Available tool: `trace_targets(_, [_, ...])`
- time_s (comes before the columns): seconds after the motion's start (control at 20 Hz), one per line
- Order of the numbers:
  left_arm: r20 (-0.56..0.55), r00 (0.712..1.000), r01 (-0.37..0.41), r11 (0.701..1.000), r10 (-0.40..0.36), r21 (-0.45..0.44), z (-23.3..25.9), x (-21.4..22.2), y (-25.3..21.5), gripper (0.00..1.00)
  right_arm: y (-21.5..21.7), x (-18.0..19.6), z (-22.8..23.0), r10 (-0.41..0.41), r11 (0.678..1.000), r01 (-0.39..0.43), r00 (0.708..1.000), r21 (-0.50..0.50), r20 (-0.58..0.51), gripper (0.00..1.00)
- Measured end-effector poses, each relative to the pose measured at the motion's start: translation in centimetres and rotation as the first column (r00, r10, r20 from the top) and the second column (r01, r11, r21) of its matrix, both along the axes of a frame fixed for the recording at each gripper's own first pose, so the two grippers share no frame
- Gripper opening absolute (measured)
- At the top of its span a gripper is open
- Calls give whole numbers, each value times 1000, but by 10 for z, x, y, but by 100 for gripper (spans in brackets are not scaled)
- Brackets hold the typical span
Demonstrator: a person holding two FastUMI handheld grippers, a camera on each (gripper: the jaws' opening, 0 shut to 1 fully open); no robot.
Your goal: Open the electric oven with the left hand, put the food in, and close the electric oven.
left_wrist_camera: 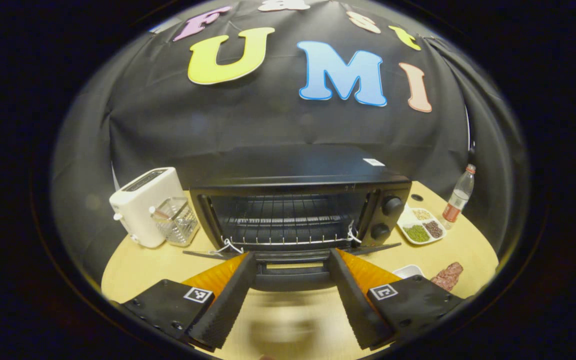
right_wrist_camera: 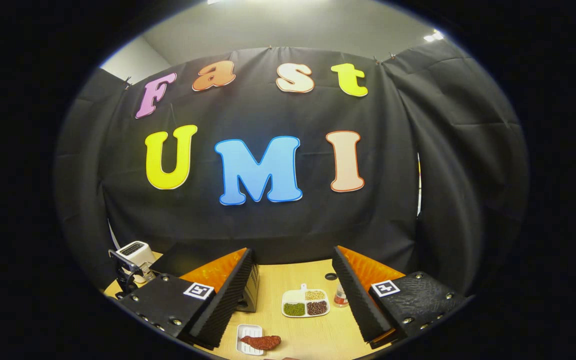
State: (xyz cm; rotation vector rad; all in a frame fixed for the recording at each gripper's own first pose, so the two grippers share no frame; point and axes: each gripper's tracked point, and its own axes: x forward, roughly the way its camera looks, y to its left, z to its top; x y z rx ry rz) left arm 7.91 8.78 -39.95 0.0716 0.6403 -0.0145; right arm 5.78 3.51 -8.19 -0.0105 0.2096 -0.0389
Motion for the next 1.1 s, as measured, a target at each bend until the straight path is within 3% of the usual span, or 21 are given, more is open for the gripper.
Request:
trace_targets(0.1, [-14,1000,16,1000,-16,22,-8,-6,1,100,-2,-2,-4,-1,1000,1,1000,3,-14,99])
trace_targets(0.15, [-23,1000,21,999,-21,27,-15,-13,0,94,-3,-2,-7,-1,1000,1,1000,0,-19,99])
trace_targets(0.35, [-96,995,23,999,-21,27,-37,-40,3,100,-13,-1,-15,-8,1000,7,999,-18,-39,99])
trace_targets(0.5, [-40,999,0,1000,1,22,-11,-38,13,94,-8,0,-27,43,999,-45,997,-24,-66,99])
trace_targets(0.75, [90,996,1,1000,-3,24,56,-24,12,100,-6,3,-73,111,993,-114,978,-7,-178,99])
trace_targets(0.85, [156,988,3,1000,-5,15,92,-16,7,100,-1,3,-104,143,990,-136,955,43,-261,99])
trace_targets(0.9, [188,982,1,1000,-2,3,110,-12,4,100,2,2,-124,168,986,-152,933,74,-317,99])
trace_targets(0.95, [211,977,2,1000,1,-12,123,-10,0,94,5,0,-143,195,980,-165,909,112,-369,99])
trace_targets(1.1, [295,955,16,1000,-8,-25,175,-8,-10,94,11,-12,-192,252,960,-156,840,232,-480,99])
